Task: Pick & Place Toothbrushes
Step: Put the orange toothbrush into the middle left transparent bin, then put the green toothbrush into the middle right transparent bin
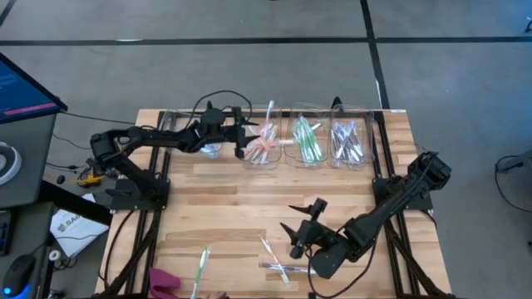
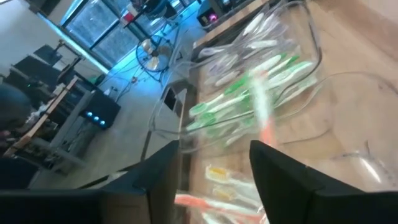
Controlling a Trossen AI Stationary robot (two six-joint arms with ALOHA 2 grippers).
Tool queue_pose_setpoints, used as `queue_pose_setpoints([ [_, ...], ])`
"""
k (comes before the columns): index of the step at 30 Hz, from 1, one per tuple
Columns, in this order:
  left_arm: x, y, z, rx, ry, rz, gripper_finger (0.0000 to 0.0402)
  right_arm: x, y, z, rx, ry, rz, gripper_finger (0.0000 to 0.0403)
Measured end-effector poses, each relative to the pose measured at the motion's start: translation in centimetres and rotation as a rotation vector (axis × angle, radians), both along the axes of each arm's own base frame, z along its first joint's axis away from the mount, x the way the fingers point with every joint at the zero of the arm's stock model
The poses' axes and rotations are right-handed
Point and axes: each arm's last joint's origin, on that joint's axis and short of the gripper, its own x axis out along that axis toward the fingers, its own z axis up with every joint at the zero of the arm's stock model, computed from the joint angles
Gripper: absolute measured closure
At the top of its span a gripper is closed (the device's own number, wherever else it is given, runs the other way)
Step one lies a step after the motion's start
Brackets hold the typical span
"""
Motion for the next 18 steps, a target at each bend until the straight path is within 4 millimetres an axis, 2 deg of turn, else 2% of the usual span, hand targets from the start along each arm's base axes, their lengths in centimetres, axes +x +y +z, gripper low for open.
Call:
queue_pose_setpoints([
  [6, 0.1, -0.1, 0.0, -0.004, 0.001, 0.014, 0.0202, 0.0, 0.1, 0.0, 0.016, 0.012, 0.019, 0.0133],
  [9, 0.0, -1.0, 0.4, 0.002, -0.01, -0.007, 0.0207, 0.0, 0.1, 0.0, 0.016, 0.012, 0.021, 0.0133],
  [13, -0.7, -3.9, 2.1, 0.025, -0.06, -0.082, 0.0214, -0.2, 0.3, -0.1, 0.014, 0.015, 0.029, 0.0133],
  [18, -3.4, -9.5, 4.4, -0.011, -0.118, -0.236, 0.0225, -0.5, 0.5, -0.4, 0.011, 0.025, 0.041, 0.0133],
])
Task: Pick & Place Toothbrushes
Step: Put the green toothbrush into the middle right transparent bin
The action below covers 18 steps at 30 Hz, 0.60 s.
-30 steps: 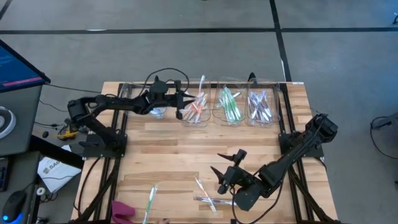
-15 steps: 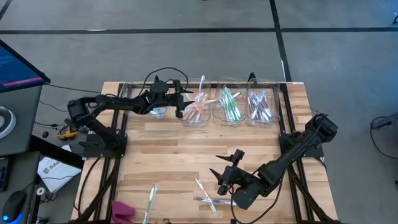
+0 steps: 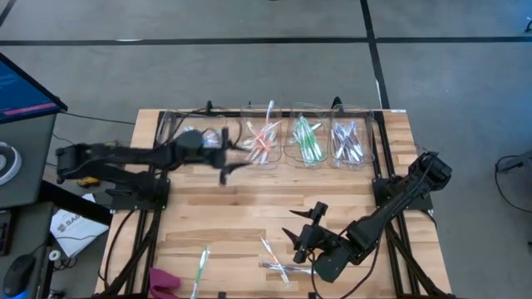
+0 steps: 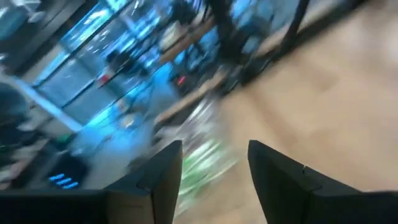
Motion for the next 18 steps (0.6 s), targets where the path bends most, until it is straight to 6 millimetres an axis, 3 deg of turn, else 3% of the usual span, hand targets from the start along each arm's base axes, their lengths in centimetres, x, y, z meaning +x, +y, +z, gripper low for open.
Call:
queue_pose_setpoints([
  [2, -1.5, -2.1, 0.7, -0.133, -0.051, -0.054, 0.0229, -0.2, -0.1, -0.5, -0.009, 0.012, 0.001, 0.0133],
  [5, -3.9, -4.6, 1.2, -0.484, -0.089, -0.137, 0.0234, -0.4, -0.2, -1.1, -0.005, 0.019, -0.005, 0.0133],
  [9, -6.7, -6.6, 1.0, -0.831, -0.092, -0.259, 0.0239, -0.4, -0.5, -1.5, 0.006, 0.02, -0.018, 0.0133],
  [14, -8.9, -7.9, -0.5, -1.016, -0.032, -0.354, 0.0242, -0.5, -0.5, -1.6, 0.005, 0.021, -0.018, 0.0133],
  [18, -9.3, -9.0, -0.4, -1.008, -0.028, -0.438, 0.0243, -0.5, -0.5, -1.6, 0.008, 0.017, -0.018, 0.0133],
])
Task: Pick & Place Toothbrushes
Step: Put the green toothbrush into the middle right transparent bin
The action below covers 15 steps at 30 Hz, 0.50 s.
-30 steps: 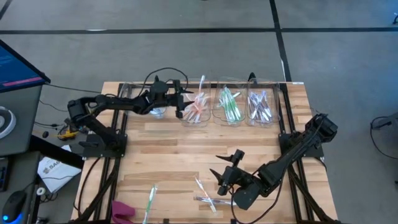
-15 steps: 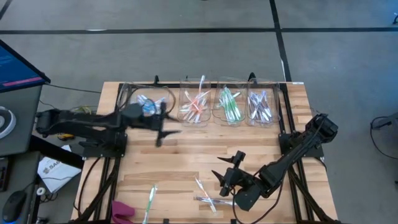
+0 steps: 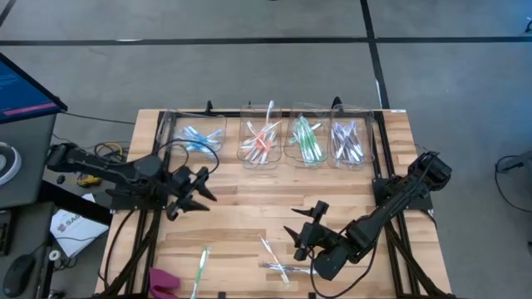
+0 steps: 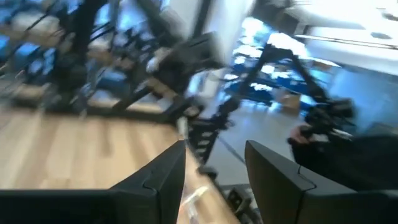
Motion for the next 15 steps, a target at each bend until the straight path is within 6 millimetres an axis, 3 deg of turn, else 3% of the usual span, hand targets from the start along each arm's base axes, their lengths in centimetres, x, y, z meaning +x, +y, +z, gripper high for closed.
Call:
queue_pose_setpoints([
  [3, -0.1, -1.0, 0.5, 0.034, -0.084, -0.063, 0.0243, 0.0, 0.0, 0.0, 0.005, -0.002, 0.002, 0.0133],
  [15, 1.0, -5.1, 3.0, 0.139, -0.145, -0.184, 0.023, 0.0, 0.1, -0.1, 0.052, 0.006, 0.019, 0.0133],
])
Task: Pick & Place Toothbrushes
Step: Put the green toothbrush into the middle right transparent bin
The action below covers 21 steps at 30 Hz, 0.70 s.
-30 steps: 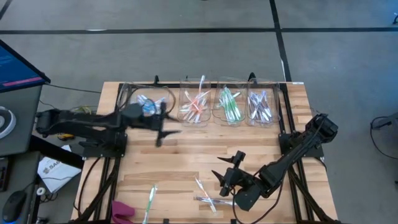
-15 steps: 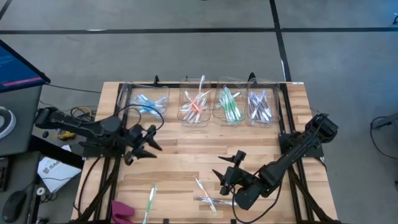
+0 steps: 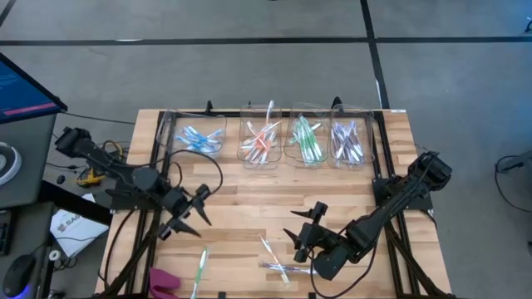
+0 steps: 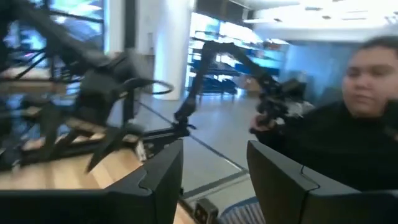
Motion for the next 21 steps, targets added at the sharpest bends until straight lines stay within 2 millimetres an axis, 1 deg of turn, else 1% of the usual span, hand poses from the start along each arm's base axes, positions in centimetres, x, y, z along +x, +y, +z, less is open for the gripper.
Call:
queue_pose_setpoints([
  [2, 0.2, -0.9, 0.7, 0.045, 0.006, -0.03, 0.0223, 0.0, 0.0, 0.0, 0.0, 0.0, 0.0, 0.0133],
  [4, 0.5, -1.7, 1.0, 0.107, 0.065, -0.025, 0.0216, 0.0, 0.0, 0.0, 0.001, 0.001, 0.001, 0.0133],
  [6, 1.0, -2.5, 1.3, 0.152, 0.122, 0.036, 0.021, 0.0, 0.0, 0.0, 0.007, 0.006, 0.008, 0.0133],
  [9, 2.1, -3.8, 1.9, 0.18, 0.164, 0.116, 0.0202, 0.0, 0.1, -0.1, 0.03, 0.025, 0.032, 0.0133],
  [12, 3.0, -5.2, 2.6, 0.207, 0.195, 0.096, 0.0198, 0.0, 0.3, -0.2, 0.067, 0.05, 0.063, 0.0133],
  [14, 3.2, -6.1, 3.0, 0.242, 0.242, 0.07, 0.0196, -0.1, 0.4, -0.3, 0.104, 0.059, 0.078, 0.0133],
  [16, 3.3, -6.8, 3.1, 0.281, 0.308, 0.059, 0.0194, -0.3, 0.7, -0.3, 0.138, 0.068, 0.097, 0.0133],
  [19, 3.4, -8.1, 2.6, 0.327, 0.393, 0.048, 0.019, -0.6, 1.2, -0.4, 0.177, 0.075, 0.119, 0.0133],
  [21, 3.5, -9.1, 2.5, 0.31, 0.447, 0.034, 0.0188, -0.9, 1.6, -0.4, 0.193, 0.072, 0.126, 0.0133],
])
